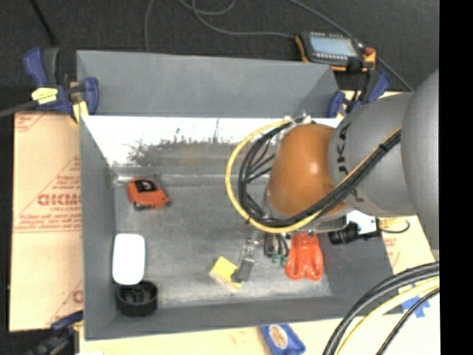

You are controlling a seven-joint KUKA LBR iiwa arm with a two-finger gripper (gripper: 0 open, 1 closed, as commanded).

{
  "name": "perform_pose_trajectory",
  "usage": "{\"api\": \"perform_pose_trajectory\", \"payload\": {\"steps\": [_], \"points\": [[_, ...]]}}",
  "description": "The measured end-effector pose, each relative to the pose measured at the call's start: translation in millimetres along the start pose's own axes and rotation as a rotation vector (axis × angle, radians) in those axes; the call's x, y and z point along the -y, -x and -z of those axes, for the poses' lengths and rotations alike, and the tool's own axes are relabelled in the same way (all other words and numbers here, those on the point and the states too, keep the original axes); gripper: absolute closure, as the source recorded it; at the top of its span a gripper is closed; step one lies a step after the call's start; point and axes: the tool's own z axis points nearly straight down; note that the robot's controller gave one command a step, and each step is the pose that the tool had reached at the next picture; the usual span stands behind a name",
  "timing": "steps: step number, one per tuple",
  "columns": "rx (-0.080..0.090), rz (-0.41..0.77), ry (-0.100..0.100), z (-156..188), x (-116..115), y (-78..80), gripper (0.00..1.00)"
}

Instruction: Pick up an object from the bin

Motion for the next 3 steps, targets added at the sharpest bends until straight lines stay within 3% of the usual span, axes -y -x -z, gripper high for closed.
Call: {"api": "perform_pose_trajectory", "payload": {"steps": [1,2,3], "points": [[0.006,-0.104,0.003,-52.6,-6.8,-11.9,0.00],[0.014,-0.049,0.003,-69.6,-8.5,-13.7,1.00],[0.014,-0.040,0.003,-67.4,-8.6,-14.5,1.00]]}}
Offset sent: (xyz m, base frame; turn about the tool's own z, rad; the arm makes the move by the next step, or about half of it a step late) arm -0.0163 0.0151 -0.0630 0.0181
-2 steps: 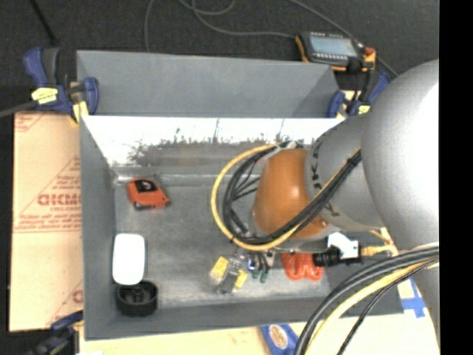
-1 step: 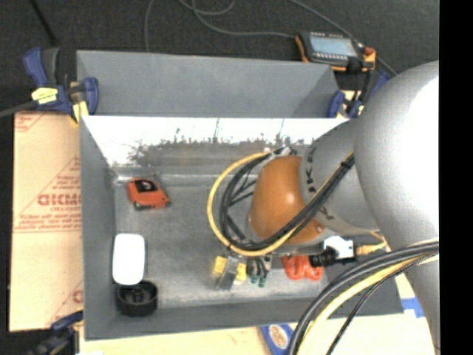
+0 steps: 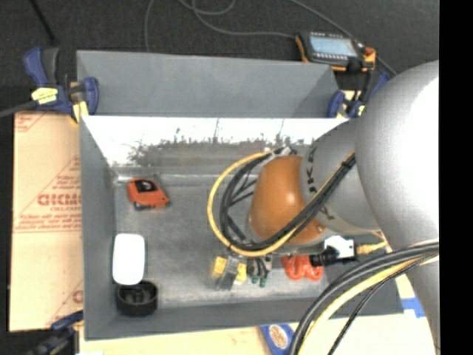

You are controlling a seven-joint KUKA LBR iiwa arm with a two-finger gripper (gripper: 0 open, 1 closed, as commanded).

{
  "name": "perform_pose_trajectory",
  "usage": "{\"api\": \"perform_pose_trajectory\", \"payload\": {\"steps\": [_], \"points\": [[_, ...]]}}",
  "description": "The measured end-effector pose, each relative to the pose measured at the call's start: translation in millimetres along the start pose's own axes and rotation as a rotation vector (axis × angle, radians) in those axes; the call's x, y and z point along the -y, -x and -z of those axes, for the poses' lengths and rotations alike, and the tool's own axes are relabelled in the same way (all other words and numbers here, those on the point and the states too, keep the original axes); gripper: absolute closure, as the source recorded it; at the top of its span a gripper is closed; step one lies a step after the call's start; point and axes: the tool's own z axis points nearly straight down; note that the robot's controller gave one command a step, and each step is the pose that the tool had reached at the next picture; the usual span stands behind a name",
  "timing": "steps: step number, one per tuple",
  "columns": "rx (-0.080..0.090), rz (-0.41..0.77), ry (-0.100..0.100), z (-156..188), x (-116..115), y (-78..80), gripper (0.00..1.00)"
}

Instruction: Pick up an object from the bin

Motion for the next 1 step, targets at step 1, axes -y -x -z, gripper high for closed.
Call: {"api": "perform_pose_trajectory", "payload": {"steps": [1], "points": [[-0.001,0.003,0.000,1.8,0.0,0.2,1.00]]}}
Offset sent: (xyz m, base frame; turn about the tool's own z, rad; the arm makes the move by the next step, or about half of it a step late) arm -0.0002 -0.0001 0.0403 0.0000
